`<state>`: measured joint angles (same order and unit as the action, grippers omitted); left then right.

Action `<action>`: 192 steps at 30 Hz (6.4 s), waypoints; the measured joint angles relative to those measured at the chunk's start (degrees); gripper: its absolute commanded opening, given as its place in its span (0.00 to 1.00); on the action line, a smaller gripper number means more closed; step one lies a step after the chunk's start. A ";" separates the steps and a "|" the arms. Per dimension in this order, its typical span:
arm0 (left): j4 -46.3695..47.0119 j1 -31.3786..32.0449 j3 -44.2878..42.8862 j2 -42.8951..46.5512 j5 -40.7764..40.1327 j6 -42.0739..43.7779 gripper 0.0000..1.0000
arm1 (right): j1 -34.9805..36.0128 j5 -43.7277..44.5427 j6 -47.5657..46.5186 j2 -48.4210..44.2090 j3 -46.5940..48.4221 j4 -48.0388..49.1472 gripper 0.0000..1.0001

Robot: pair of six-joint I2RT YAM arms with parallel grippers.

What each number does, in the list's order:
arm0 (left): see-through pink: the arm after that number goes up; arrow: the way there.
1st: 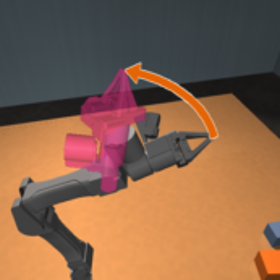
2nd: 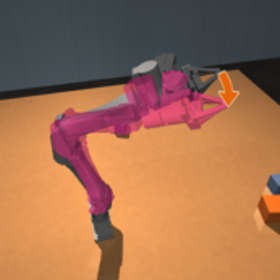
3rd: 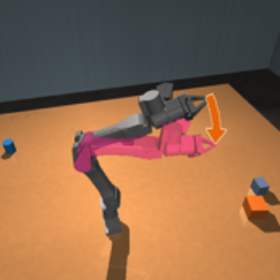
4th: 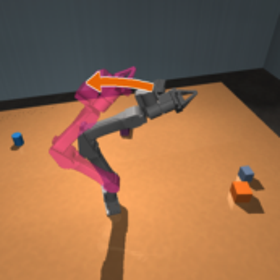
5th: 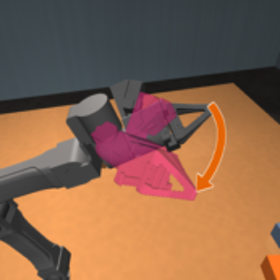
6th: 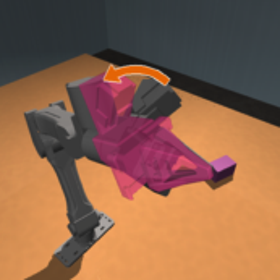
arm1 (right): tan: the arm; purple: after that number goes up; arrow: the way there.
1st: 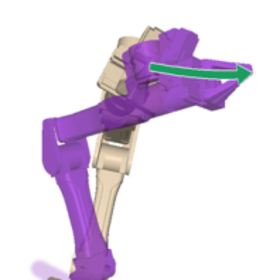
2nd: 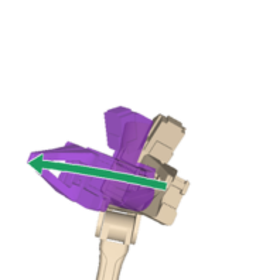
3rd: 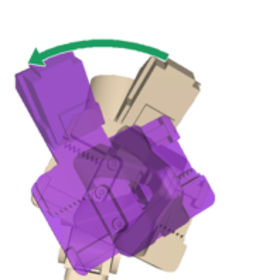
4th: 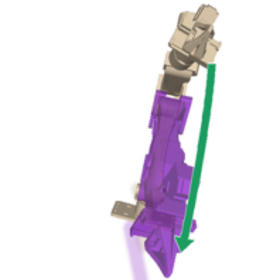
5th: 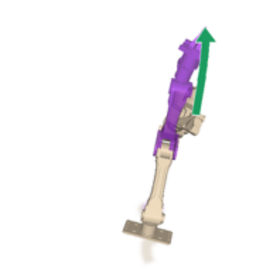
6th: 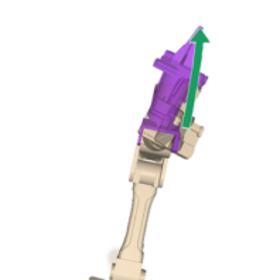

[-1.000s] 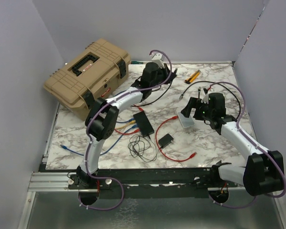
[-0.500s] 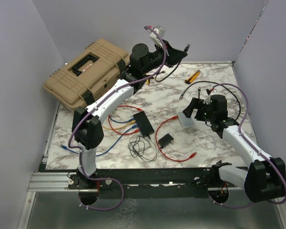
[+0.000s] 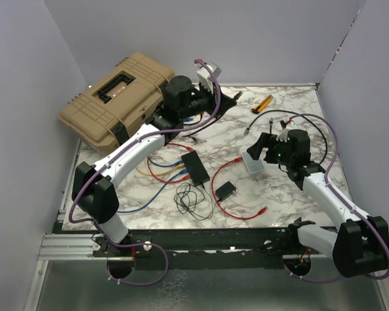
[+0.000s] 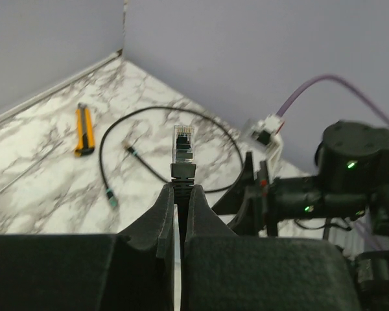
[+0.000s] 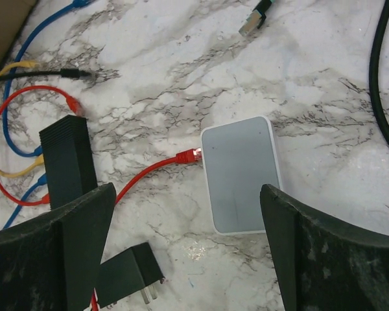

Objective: Insert the plug into the switch port
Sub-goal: Pick up the connector from the center of the board.

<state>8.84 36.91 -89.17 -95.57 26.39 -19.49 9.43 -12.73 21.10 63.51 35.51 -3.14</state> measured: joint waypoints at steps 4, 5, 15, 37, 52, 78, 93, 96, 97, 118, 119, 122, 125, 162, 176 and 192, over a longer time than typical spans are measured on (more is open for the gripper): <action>-5.22 0.55 5.64 3.37 -3.96 7.56 0.00 | 0.00 -2.78 -0.11 0.07 -0.02 2.23 0.93; -6.29 0.76 7.06 4.33 -5.29 9.90 0.00 | 0.00 -3.54 -0.11 0.09 -0.11 2.89 0.93; -12.17 4.24 14.23 11.58 -12.46 25.07 0.00 | 0.00 -12.59 -0.15 0.04 -4.52 11.02 0.93; -12.44 11.58 20.52 11.26 -19.23 34.84 0.00 | 0.00 -24.92 -0.02 -3.96 -8.24 22.05 0.90; -8.92 6.71 20.90 6.82 0.35 26.56 0.00 | 0.00 -34.82 0.52 -8.20 -16.22 41.24 0.89; -12.02 5.81 21.22 6.82 22.75 28.37 0.00 | 0.00 -46.95 4.83 -3.23 -16.06 57.55 0.39; -15.28 5.66 20.31 5.40 25.03 30.25 0.32 | 0.22 -49.77 7.96 -0.68 -15.15 59.30 0.01; -15.47 5.73 20.17 5.42 23.47 30.38 0.51 | 0.22 -49.35 8.57 -0.50 -14.08 57.86 0.01; -15.74 5.92 20.17 5.42 21.90 30.64 0.53 | 0.24 -48.85 8.90 -0.50 -13.40 56.74 0.01; 15.63 23.23 45.03 14.78 -38.56 45.16 0.69 | 0.28 -27.58 26.91 0.46 -3.63 19.15 0.01; 19.34 23.85 46.86 14.64 -39.82 46.73 0.70 | 0.28 -27.36 27.63 0.46 -3.54 18.58 0.01; 32.83 25.86 52.72 12.46 -43.60 51.78 0.71 | 0.28 -26.69 30.51 0.46 -2.62 16.28 0.01; 44.33 27.30 54.93 8.02 -46.56 56.35 0.71 | 0.28 -25.59 33.11 0.46 -0.74 13.03 0.01; 75.91 36.02 45.33 -19.82 -58.90 100.10 0.63 | 1.14 -23.30 42.05 -1.31 0.94 6.03 0.01; 76.02 38.27 41.66 -20.09 -65.57 106.99 0.58 | 1.14 -23.30 41.88 -0.48 0.76 6.01 0.01; 76.30 33.57 37.55 -24.02 -68.24 104.98 0.32 | 1.11 -23.85 41.86 -2.38 0.63 5.49 0.01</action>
<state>85.14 70.48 -51.62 -119.59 -41.85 85.49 10.55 -36.58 62.96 61.12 36.14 2.35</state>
